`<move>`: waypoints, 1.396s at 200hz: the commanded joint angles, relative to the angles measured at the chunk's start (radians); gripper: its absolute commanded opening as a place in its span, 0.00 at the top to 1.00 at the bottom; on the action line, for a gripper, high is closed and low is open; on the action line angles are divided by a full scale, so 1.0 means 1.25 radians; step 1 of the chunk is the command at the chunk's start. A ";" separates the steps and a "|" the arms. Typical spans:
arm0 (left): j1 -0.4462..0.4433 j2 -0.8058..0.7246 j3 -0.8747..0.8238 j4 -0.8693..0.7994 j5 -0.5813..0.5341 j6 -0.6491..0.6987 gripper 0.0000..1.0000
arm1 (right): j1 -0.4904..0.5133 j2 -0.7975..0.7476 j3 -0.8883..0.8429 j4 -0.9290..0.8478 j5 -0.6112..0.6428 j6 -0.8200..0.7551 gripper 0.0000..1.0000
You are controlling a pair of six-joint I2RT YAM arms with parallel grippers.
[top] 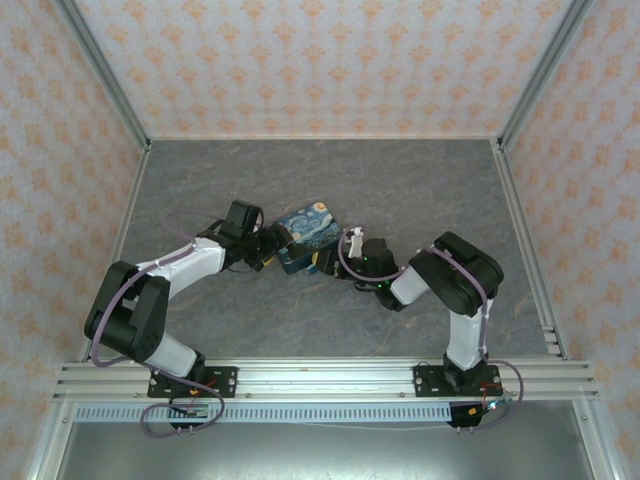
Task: Unlock the padlock with the key
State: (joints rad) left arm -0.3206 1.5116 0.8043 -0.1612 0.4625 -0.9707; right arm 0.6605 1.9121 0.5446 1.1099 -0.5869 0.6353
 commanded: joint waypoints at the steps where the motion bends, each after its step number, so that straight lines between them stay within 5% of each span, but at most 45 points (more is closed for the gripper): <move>1: -0.010 0.003 -0.004 -0.041 -0.021 -0.004 0.28 | 0.005 0.030 0.027 0.044 -0.033 0.009 0.45; 168: -0.010 0.000 -0.006 -0.048 -0.025 -0.003 0.28 | 0.007 0.040 0.004 0.078 -0.045 0.006 0.70; 279: -0.009 -0.003 -0.008 -0.052 -0.027 -0.002 0.28 | 0.002 0.020 -0.005 0.053 -0.025 0.008 1.00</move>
State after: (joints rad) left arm -0.3210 1.5116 0.8043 -0.1612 0.4591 -0.9707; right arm 0.6613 1.9678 0.5468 1.1667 -0.6369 0.6502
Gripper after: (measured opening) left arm 0.717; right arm 0.057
